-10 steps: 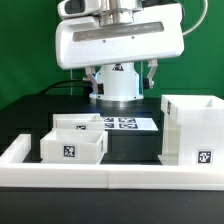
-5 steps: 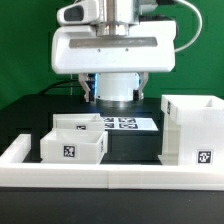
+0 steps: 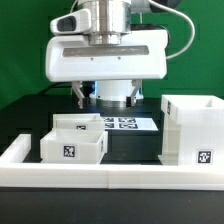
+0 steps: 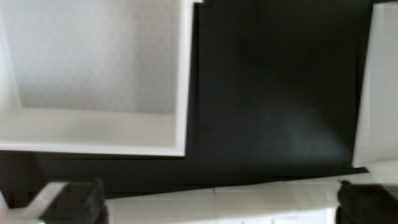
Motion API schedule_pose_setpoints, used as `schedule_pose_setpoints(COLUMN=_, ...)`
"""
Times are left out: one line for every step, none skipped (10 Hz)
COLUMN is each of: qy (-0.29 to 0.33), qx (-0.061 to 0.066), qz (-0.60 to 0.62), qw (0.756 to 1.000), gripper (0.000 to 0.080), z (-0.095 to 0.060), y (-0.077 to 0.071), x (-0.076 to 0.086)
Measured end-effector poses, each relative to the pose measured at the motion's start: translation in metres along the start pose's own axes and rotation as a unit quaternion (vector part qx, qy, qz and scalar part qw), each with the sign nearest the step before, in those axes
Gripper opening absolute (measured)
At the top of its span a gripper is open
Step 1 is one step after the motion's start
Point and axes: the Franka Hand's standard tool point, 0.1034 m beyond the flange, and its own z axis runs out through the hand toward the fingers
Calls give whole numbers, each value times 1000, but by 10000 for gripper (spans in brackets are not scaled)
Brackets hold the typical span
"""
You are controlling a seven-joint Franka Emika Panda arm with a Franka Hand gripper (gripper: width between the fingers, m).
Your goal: Assemble drawer
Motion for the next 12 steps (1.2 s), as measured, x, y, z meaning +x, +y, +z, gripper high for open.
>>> schedule_pose_setpoints(qy=-5, qx=-2, qz=5, qw=1000, gripper=649, z=5, y=8, x=-1)
schedule_pose_setpoints(qy=-7, qx=-5, qz=7, qw=1000, gripper=649, z=12, y=13, x=-7)
schedule_pose_setpoints(qy=-36, qx=0, qz=12, qw=999, gripper=649, z=17, y=15, x=-15)
schedule_pose_setpoints(qy=-74, qx=9, qz=15, qw=997, gripper=649, z=23, y=15, x=-19)
schedule_pose_setpoints(qy=-65, qx=6, qz=16, qw=998, gripper=649, z=28, y=17, x=-16)
schedule_pose_setpoints(qy=-70, qx=5, qz=16, qw=997, gripper=649, z=34, y=17, x=-23)
schedule_pose_setpoints(qy=-73, qx=5, qz=14, qw=997, gripper=649, z=37, y=16, x=-27)
schedule_pose_setpoints(qy=-73, qx=5, qz=9, qw=997, gripper=649, z=40, y=16, x=-27)
schedule_pose_setpoints(qy=-79, qx=7, qz=3, qw=997, gripper=649, z=39, y=17, x=-28)
schedule_pose_setpoints(qy=-78, qx=7, qz=3, qw=997, gripper=649, z=39, y=16, x=-28)
schedule_pose_setpoints(qy=-79, qx=7, qz=3, qw=997, gripper=649, z=40, y=16, x=-28)
schedule_pose_setpoints(qy=-79, qx=7, qz=3, qw=997, gripper=649, z=41, y=17, x=-29)
